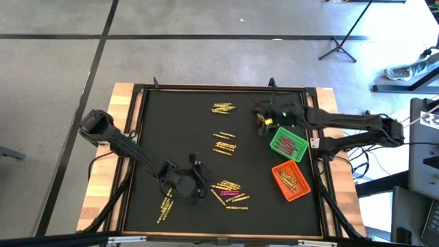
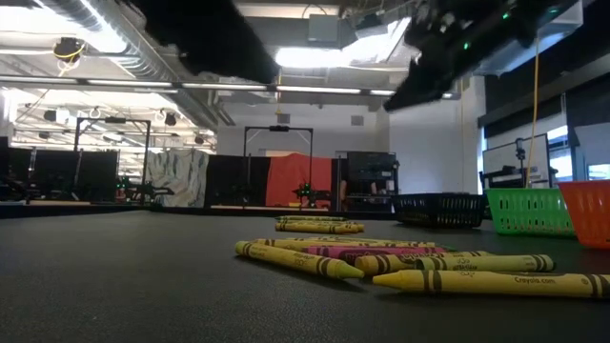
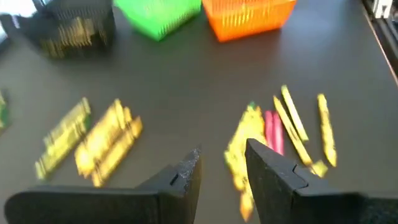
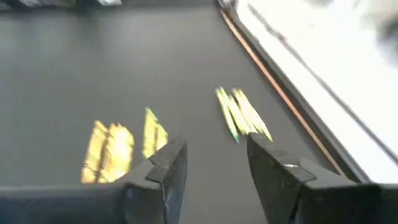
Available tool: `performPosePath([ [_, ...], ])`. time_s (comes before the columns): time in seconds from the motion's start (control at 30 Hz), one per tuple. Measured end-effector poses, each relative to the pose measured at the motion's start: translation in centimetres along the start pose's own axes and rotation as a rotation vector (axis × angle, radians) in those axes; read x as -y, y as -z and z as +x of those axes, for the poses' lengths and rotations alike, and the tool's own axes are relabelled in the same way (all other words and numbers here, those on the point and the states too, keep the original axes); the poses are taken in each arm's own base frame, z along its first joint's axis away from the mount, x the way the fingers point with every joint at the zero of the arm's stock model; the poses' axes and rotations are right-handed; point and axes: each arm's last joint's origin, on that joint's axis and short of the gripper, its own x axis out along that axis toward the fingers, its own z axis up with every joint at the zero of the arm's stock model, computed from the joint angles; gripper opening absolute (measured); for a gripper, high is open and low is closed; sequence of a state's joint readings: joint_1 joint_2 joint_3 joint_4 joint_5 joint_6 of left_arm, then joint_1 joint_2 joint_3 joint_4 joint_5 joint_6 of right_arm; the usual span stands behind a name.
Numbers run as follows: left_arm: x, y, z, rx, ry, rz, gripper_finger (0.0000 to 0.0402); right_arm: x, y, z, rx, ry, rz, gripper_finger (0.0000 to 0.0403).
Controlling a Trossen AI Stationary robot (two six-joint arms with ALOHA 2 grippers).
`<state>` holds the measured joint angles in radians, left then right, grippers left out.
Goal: Sort crayons
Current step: Put the yellow crayon into the black basket
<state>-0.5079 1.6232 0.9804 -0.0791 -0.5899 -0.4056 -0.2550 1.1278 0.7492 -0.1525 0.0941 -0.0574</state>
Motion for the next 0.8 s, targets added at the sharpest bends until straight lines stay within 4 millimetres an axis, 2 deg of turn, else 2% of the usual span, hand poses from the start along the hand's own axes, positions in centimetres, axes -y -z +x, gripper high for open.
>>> performPosePath([
  [0.23, -0.6, 1.3, -2.1, -0.465, 0.025, -0.304, 0.0108, -4.3, 0.6, -0.1, 0.286, -0.138, -0.088, 0.0154],
  [0.43, 0.0, 3.9, -4.1, -0.823, 0.016, -0.481, 0.0108, -7.4, 1.6, -0.2, 0.331, -0.258, -0.103, 0.0154],
  [0.57, 0.8, 5.4, -5.3, -0.937, -0.028, -0.579, 0.0108, -9.4, 1.5, -0.9, 0.379, -0.336, -0.123, 0.0154],
  [0.8, 1.7, 7.9, -6.1, -0.974, -0.086, -0.640, 0.0108, -11.1, 1.3, -1.9, 0.437, -0.404, -0.167, 0.0154],
])
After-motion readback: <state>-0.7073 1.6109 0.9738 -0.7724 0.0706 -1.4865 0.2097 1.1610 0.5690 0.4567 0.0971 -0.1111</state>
